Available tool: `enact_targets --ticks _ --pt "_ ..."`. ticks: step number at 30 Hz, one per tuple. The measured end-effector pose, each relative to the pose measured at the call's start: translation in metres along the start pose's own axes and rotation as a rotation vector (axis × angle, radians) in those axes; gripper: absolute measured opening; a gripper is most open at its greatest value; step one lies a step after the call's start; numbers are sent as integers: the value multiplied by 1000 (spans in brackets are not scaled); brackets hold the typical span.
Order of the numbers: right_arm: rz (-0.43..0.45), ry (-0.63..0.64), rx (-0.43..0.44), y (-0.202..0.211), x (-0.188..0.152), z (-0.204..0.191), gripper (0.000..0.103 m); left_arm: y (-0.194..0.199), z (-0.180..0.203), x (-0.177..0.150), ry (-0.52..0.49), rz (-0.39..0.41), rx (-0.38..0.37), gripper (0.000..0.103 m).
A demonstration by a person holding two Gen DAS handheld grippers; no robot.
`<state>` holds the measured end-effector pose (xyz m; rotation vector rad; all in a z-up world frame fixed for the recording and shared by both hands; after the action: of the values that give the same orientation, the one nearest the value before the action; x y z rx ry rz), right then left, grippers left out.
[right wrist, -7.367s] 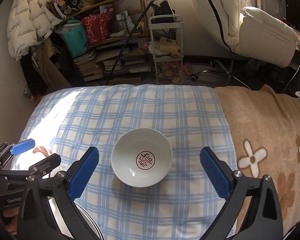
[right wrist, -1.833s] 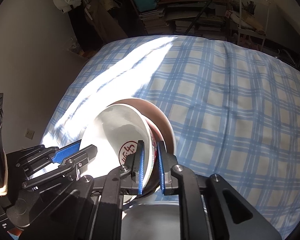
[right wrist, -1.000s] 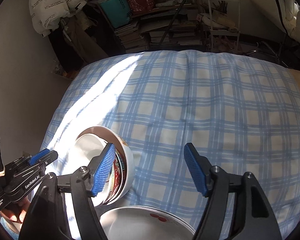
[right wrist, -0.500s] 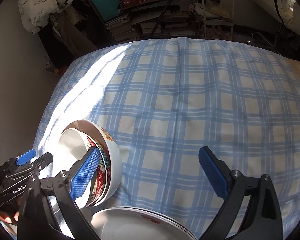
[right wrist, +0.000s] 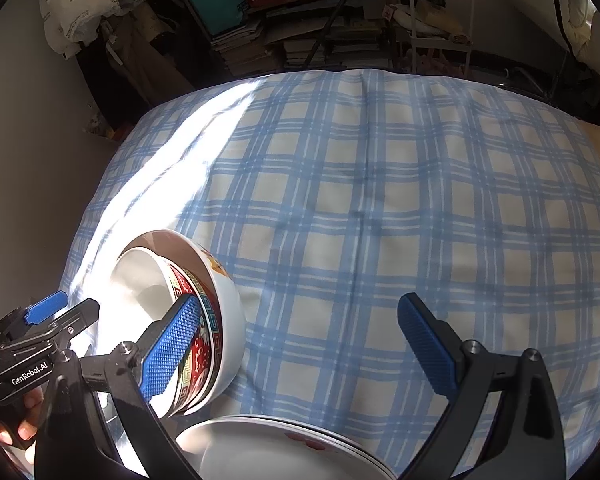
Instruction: Organize plates and bowls
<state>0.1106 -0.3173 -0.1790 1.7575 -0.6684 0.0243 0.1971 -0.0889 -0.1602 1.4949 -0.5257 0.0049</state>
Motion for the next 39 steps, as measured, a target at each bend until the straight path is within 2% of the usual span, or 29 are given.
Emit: enact_targets --ticks 6,11,20,28,32,39 --pt "-1 0 1 0 -1 0 103 4 -1 1 0 5 -49 79" --pt "-9 -13 17 1 -1 0 103 4 1 0 -19 14 -34 79" --pt "-25 -47 46 0 -3 3 103 0 -6 1 -1 -11 -61 79" --pt "-49 -49 52 -7 -4 5 103 -7 -12 3 39 -55 -142 79" --pt "-49 -46 64 -7 -4 5 102 -6 -14 3 33 -60 -125 79" --pt "-51 -45 99 -7 -4 3 92 -13 -12 2 18 -88 -99 79"
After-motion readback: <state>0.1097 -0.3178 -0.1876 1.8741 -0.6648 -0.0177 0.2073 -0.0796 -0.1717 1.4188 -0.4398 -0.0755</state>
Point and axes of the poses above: each gripper's, at about its wrist camera, not at the fingertips, and y roughly against the way its jaws point, z to its right, x to its top, the point moved 2 cm from there along -y, roughly the way its jaws point, and after that the axes turned 6 degrees about -z, right-handed, at the moved point
